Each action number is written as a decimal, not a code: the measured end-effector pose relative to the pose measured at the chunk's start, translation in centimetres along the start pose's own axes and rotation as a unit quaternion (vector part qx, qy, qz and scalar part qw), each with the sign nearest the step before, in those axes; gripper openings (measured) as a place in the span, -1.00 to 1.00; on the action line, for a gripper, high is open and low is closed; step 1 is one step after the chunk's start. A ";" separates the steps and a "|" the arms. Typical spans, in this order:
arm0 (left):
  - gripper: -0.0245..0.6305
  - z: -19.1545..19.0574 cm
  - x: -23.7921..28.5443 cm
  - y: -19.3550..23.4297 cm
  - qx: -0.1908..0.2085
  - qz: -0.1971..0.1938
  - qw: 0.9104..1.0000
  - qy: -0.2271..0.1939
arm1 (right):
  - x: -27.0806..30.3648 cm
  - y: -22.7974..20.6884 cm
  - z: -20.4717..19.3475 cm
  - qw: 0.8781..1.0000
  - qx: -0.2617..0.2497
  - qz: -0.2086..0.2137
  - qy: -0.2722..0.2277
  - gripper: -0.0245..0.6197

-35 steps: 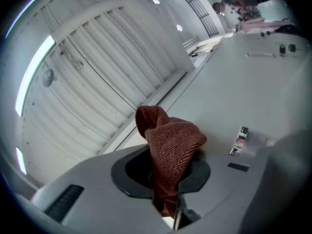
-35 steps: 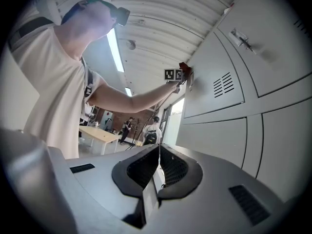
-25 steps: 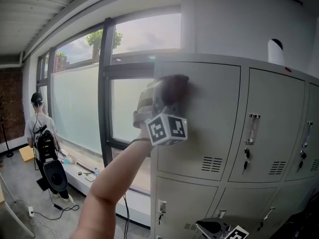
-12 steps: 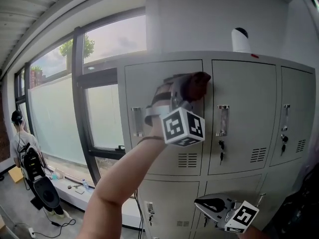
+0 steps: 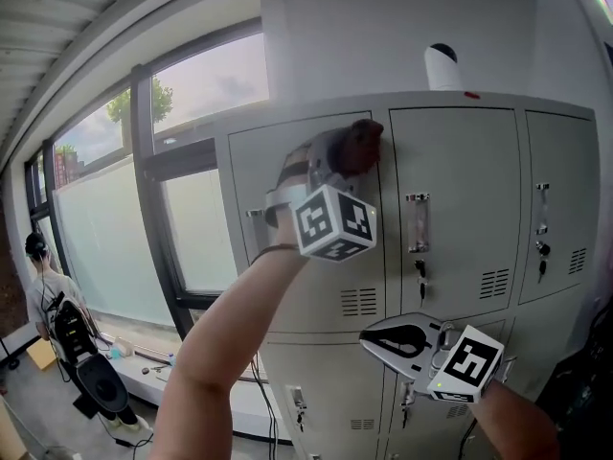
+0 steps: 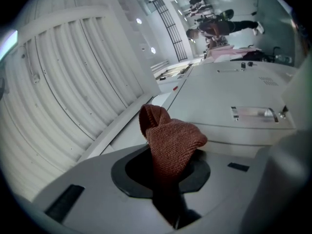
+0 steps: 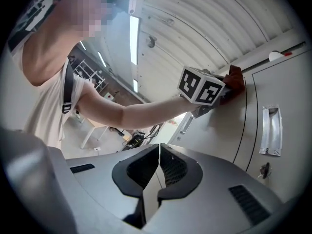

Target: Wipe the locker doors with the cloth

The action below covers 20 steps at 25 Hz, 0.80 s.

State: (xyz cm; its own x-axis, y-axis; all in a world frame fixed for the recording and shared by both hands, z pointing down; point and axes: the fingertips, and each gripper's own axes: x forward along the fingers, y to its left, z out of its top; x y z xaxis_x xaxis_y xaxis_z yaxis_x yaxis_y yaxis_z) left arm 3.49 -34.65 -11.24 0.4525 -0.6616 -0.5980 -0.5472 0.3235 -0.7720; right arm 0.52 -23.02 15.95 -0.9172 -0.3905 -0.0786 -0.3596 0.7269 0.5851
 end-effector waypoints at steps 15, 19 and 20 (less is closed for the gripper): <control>-0.72 -14.5 -4.7 13.4 -0.155 0.153 0.971 0.101 | 0.2 0.9 2.5 0.999 -0.019 0.015 -0.029 -0.87; -0.72 -7.8 -1.4 9.5 -0.119 0.093 0.987 0.058 | 0.0 2.7 2.2 0.999 -0.009 0.029 -0.045 -0.87; -0.72 -5.8 -0.4 8.1 -0.120 0.071 0.989 0.046 | -0.3 2.7 2.1 0.998 -0.004 0.027 -0.048 -0.87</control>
State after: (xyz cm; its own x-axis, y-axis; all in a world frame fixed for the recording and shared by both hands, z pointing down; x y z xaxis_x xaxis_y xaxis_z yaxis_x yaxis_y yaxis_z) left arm -5.19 -35.69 -16.04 0.2996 -0.6827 -0.6664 -0.7568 0.2553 -0.6017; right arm -0.54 -19.76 15.91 -0.9475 -0.2946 -0.1239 -0.3084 0.7407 0.5968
